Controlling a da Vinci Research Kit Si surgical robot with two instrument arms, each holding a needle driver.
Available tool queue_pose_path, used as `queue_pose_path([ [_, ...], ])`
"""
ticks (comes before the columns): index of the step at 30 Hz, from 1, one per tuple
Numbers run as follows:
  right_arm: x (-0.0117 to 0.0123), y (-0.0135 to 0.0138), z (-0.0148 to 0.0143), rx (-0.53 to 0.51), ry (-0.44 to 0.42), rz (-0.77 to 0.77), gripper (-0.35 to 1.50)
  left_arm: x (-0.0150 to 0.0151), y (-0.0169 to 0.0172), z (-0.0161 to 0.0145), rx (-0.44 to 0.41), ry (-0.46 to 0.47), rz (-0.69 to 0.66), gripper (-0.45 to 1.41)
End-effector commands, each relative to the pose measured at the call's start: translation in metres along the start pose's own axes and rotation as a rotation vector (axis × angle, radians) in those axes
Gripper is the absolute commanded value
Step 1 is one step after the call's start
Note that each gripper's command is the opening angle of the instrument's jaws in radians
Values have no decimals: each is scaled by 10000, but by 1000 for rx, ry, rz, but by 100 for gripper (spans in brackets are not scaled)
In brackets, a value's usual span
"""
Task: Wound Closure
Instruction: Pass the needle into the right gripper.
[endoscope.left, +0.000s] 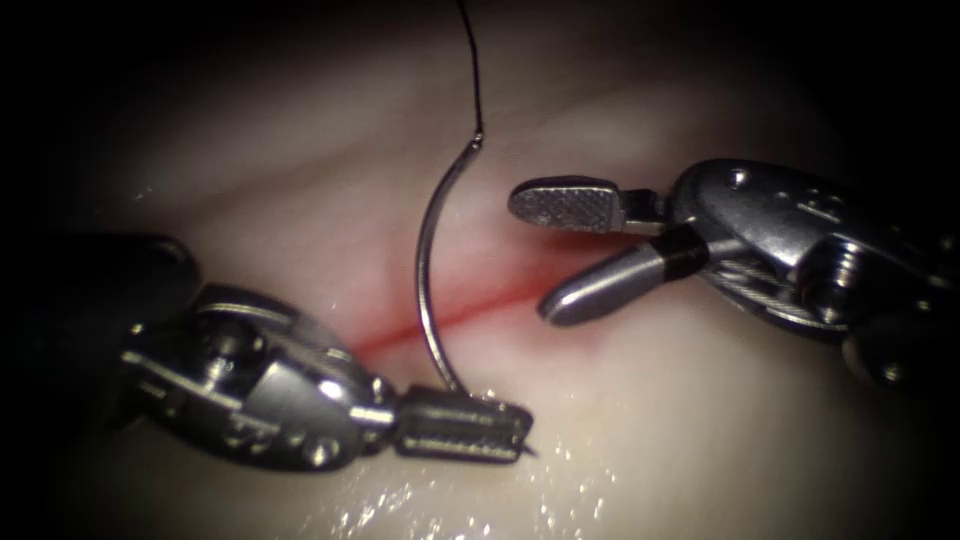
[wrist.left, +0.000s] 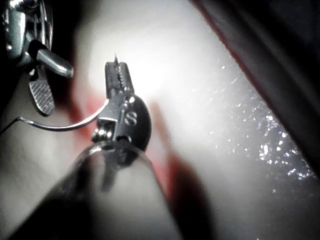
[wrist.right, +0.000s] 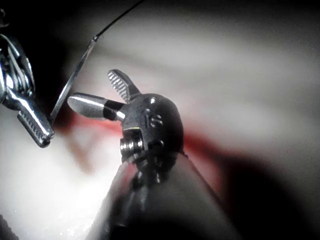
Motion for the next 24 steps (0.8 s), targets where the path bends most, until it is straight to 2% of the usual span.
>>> queue_pose_path([
  [1,-2,3,22,-6,11,3,95,-2,2,7,-2,6,3,-45],
  [5,-2,4,35,1,23,25,103,0,3,6,-2,19,8,-45],
  [10,-3,5,44,31,28,65,96,-2,2,4,3,36,24,-45],
  [16,-14,2,57,111,47,136,91,-8,-4,-1,15,115,34,-45],
  [21,-17,2,63,165,81,138,90,-11,-5,-5,28,158,46,-45],
  [24,-15,3,66,164,99,139,81,-10,-3,-4,26,171,57,-45],
])
